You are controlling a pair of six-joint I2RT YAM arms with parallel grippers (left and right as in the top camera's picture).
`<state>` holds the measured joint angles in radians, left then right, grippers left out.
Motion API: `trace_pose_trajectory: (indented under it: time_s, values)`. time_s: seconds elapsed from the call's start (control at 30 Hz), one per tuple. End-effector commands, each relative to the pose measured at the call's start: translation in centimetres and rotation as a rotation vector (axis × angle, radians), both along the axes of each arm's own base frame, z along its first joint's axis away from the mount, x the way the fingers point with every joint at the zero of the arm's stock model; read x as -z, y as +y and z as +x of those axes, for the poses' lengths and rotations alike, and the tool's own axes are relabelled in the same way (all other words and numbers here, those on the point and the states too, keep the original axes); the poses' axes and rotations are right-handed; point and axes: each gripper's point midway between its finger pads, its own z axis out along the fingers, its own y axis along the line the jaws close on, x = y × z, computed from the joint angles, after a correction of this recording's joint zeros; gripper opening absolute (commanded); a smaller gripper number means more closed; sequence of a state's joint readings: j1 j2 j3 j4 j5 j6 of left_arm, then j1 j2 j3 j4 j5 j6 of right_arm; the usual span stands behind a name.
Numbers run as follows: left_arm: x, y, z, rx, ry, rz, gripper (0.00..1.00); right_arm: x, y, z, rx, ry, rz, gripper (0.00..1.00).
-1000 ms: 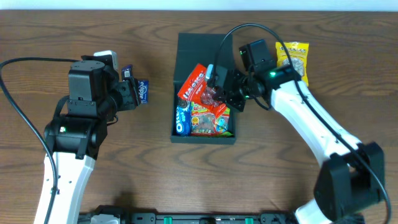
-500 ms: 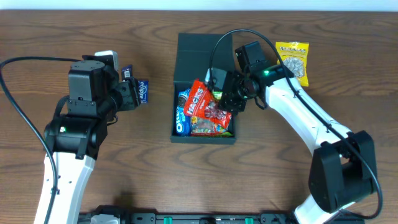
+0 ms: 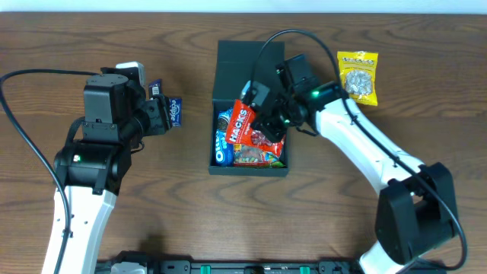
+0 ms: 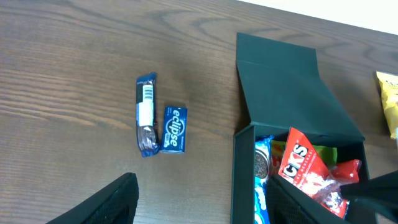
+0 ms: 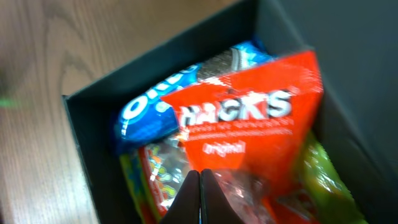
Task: Pack container
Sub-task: 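Push the red bag down into the box with the right gripper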
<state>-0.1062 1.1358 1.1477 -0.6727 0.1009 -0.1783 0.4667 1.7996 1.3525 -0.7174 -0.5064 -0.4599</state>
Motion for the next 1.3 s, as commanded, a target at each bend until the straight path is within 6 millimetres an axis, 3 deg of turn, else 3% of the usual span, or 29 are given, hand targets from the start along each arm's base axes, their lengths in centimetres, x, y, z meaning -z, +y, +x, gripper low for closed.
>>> trace_pose_trajectory:
  time_s: [0.0,0.33,0.7,0.93,1.0,1.17,1.23,1.27]
  values:
    - [-1.1,0.2,0.3,0.003,-0.032,0.015,0.66,-0.5,0.5,-0.2,0.005,-0.037,-0.039,0.02]
    - [-1.1,0.2,0.3,0.003,-0.030,0.015,0.67,5.0,-3.5,2.8,0.210,-0.032,-0.297,0.02]
    - [-1.1,0.2,0.3,0.003,-0.030,0.015,0.67,5.6,-3.2,4.0,0.208,-0.071,-0.285,0.02]
    - [-0.9,0.3,0.1,0.003,-0.019,0.017,0.67,10.2,-3.4,3.5,0.156,-0.009,-0.345,0.01]
    - [-0.9,0.3,0.1,0.003,-0.019,0.017,0.67,10.7,-3.3,3.3,0.151,0.002,-0.351,0.01]
    - [-0.9,0.3,0.1,0.003,-0.019,0.017,0.67,9.3,-2.7,3.6,0.190,-0.010,-0.324,0.01]
    - [-0.9,0.3,0.1,0.003,-0.019,0.017,0.67,8.1,-2.6,3.8,0.212,-0.025,-0.303,0.02]
    - [-0.9,0.3,0.1,0.003,-0.019,0.017,0.67,6.5,-2.5,3.9,0.226,-0.048,-0.282,0.01]
